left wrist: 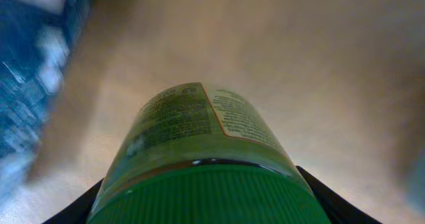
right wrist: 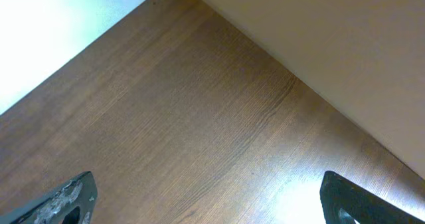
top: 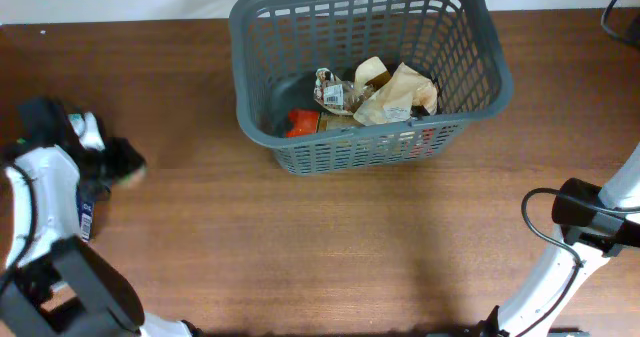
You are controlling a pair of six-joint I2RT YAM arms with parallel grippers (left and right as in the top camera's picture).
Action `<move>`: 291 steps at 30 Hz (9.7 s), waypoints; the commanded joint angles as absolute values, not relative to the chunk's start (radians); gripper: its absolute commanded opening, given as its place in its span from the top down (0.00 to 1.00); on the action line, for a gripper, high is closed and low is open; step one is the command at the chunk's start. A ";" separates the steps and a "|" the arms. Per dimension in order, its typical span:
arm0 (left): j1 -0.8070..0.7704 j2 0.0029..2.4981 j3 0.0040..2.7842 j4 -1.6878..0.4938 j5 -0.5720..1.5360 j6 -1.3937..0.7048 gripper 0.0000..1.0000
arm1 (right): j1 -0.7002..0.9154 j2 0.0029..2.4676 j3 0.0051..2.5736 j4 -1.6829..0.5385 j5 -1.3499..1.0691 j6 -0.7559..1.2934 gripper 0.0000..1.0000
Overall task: Pack container
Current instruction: 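Lift the green-lidded jar and carry it toward the basket, then lower the jar into the basket and open the left gripper, then move the left gripper to the blue tissue box and grasp it, then lift the tissue box and lower it into the basket, then open the left gripper and withdraw it from the basket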
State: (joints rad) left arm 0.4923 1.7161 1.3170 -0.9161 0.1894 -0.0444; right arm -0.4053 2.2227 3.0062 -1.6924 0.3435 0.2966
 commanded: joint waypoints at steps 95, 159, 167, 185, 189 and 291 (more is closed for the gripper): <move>-0.392 2.039 2.495 -1.088 -0.065 0.055 0.01 | -0.407 2.211 3.020 -1.698 0.359 0.308 0.01; 0.647 1.961 1.567 -0.854 -0.073 0.389 0.01 | -0.407 2.211 3.020 -1.698 0.359 0.308 0.01; 0.713 1.985 1.558 -0.792 0.042 0.414 0.01 | -0.407 2.211 3.020 -1.698 0.359 0.308 0.01; 0.698 2.144 1.551 -0.778 0.107 0.413 0.01 | -0.407 2.211 3.020 -1.698 0.359 0.308 0.01; 0.698 2.167 1.551 -0.774 0.128 0.413 0.06 | -0.407 2.211 3.020 -1.698 0.359 0.308 0.01; -0.462 1.667 2.354 -0.976 -0.245 0.384 0.01 | -0.407 2.211 3.020 -1.698 0.359 0.308 0.01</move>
